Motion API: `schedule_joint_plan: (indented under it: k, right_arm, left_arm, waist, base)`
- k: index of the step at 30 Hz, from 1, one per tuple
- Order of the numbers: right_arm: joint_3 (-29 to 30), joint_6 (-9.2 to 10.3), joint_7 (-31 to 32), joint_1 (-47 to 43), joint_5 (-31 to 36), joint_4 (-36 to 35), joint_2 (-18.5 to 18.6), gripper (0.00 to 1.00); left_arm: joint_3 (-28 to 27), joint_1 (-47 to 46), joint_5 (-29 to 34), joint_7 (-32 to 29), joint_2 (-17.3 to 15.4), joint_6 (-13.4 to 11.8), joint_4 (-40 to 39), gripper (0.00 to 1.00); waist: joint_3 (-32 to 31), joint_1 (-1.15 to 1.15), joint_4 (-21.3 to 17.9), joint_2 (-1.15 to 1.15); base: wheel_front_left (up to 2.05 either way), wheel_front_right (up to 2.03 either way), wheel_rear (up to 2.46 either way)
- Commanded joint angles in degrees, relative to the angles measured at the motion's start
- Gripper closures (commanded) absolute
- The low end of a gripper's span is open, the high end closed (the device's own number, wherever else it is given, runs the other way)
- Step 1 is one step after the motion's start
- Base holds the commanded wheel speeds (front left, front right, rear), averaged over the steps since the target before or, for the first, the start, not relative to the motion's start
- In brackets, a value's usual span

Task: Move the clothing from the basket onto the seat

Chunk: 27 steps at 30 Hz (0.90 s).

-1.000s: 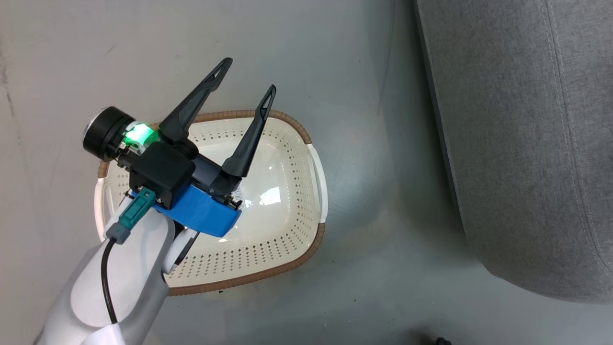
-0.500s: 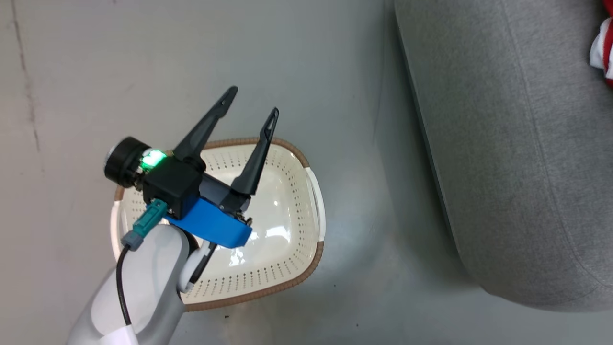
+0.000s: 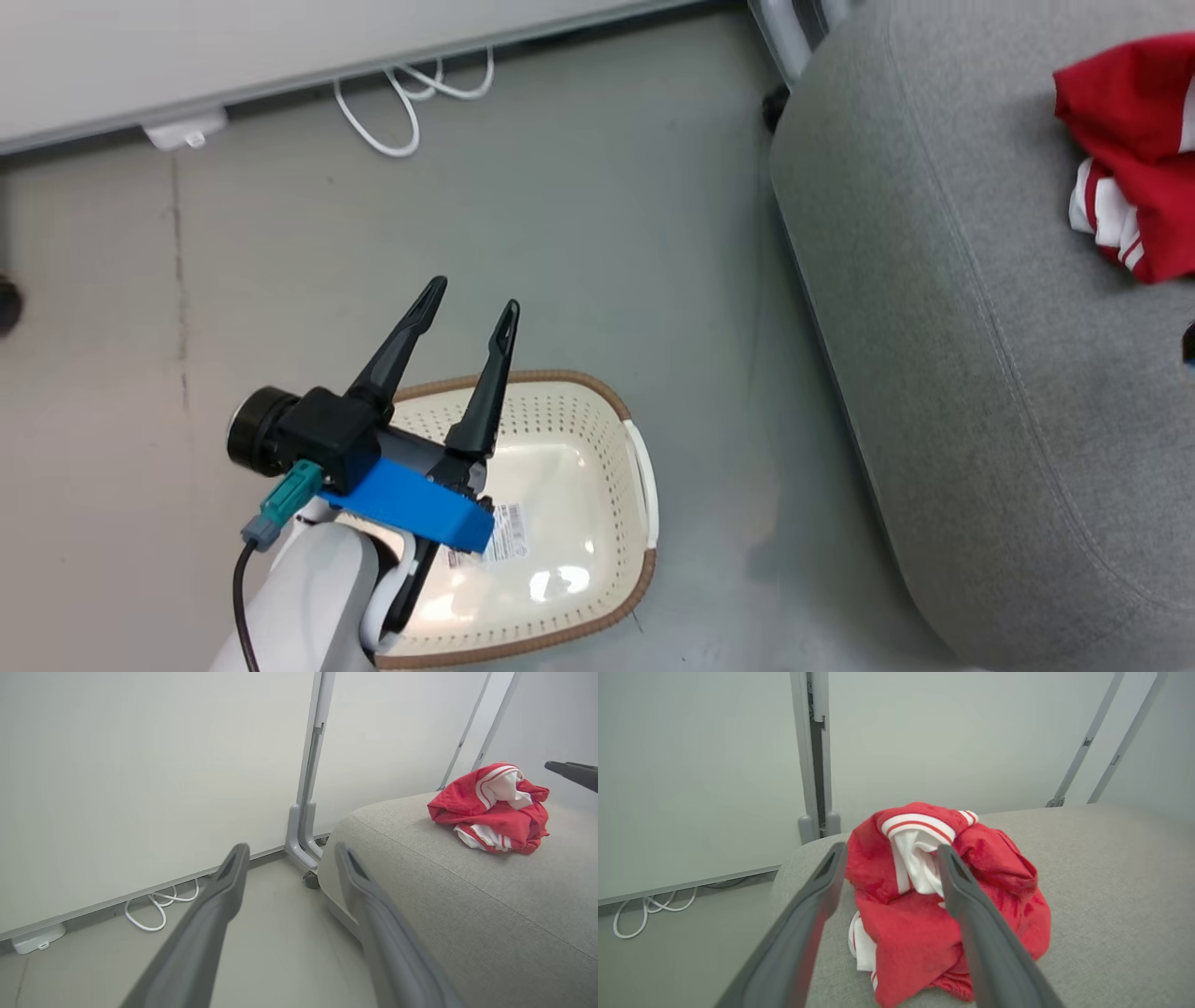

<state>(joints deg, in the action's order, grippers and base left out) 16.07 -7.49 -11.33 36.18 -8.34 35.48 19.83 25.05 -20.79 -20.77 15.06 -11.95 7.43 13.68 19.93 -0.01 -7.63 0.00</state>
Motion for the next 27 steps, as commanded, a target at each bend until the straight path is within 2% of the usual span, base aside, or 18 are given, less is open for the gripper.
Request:
schedule_joint_plan:
  k: [1, 15, 21, 27]
  right_arm:
    - [-0.3, -0.01, 0.1, -1.5, -0.3, -0.7, -0.4, 0.00]
    - [-2.7, -0.01, 6.9, -22.0, 1.5, -23.1, -7.9, 0.00]
    - [-3.2, -0.01, 8.5, -28.2, 2.1, -28.4, -11.8, 0.00]
    - [-4.1, -0.01, 8.5, -32.1, 2.5, -30.5, -14.4, 0.00]
  left_arm:
    - [-0.3, 0.6, -0.4, 0.2, 0.3, 0.1, 0.1, 0.00]
    - [-8.1, 9.0, -1.4, 0.2, 3.8, 0.1, 1.8, 0.00]
    - [-10.8, 11.4, -0.8, 0.2, 3.7, 0.1, 3.0, 0.00]
    - [-12.4, 12.9, -0.6, 0.2, 3.8, 0.1, 4.2, 0.00]
  waist:
    - [-2.5, 0.01, 1.4, 0.00]
    - [-12.1, 0.01, 9.3, 0.00]
    - [-14.4, 0.01, 12.0, 0.00]
    - [-16.0, 0.01, 13.9, 0.00]
  base:
    - [0.00, 0.00, 0.00]
    - [0.00, 0.00, 0.00]
    - [0.00, 0.00, 0.00]
    - [0.00, 0.00, 0.00]
